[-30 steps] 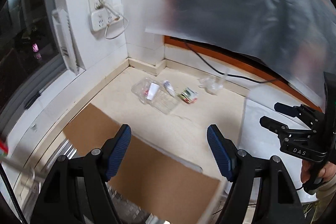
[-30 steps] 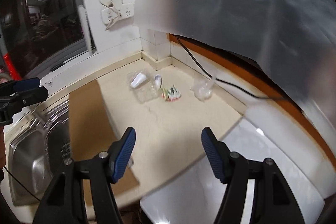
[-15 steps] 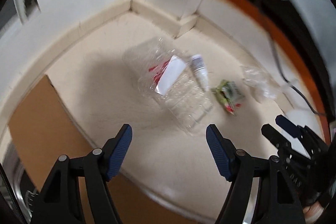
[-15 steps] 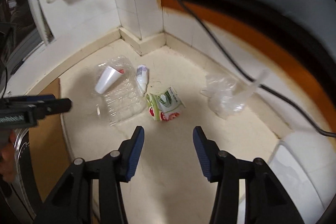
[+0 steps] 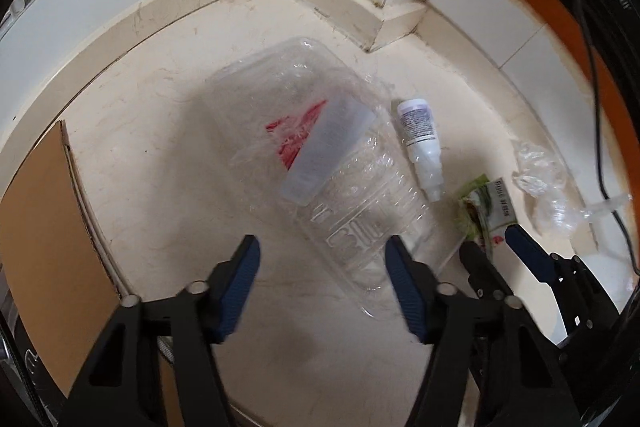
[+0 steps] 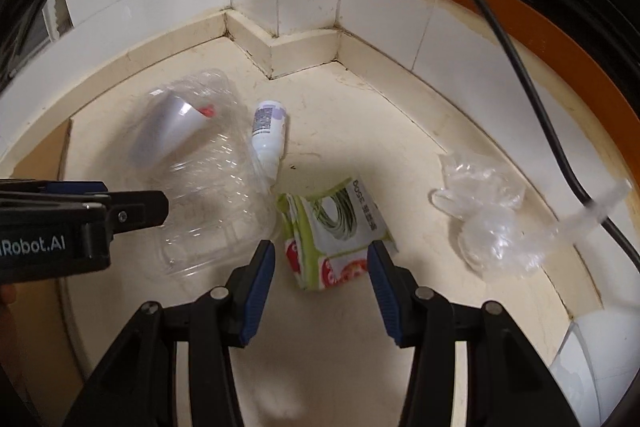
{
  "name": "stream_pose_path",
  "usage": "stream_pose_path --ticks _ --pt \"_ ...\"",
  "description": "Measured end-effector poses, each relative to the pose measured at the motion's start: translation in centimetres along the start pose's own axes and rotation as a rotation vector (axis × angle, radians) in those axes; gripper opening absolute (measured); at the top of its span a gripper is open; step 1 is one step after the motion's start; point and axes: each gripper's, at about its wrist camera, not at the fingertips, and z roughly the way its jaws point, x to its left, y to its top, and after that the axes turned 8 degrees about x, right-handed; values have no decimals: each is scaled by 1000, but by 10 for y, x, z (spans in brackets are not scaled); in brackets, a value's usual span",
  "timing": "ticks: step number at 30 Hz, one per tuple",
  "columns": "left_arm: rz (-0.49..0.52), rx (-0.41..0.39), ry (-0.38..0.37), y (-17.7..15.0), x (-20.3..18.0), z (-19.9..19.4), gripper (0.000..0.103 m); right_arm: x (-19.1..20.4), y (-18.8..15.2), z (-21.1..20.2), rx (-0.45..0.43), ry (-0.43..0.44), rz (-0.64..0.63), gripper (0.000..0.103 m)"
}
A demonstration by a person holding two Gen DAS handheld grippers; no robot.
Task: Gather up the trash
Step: 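Grasp the clear plastic clamshell with the left gripper while the right gripper grasps the green snack bag, then carry the clamshell and snack bag down over the bin with both grippers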
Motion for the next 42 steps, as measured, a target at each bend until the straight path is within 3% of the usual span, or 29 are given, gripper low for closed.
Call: stream_pose_path --ticks 4,6,10,21,32,42 --pt "-29 24 20 5 -2 12 34 3 2 9 4 -18 -14 31" --pt "-25 14 36 4 -5 15 19 2 3 9 1 -14 -10 23" --pt "-39 -8 29 -1 -3 12 10 3 1 5 -8 -26 -15 12" --pt "-13 -33 -15 -60 -2 -34 3 -16 -45 -33 -9 82 100 8" --pt "13 -95 -86 -152 -23 -114 3 -40 -116 -119 -84 228 208 8" --pt "71 -150 -115 -291 -61 -187 3 -60 -217 -203 -144 338 215 8"
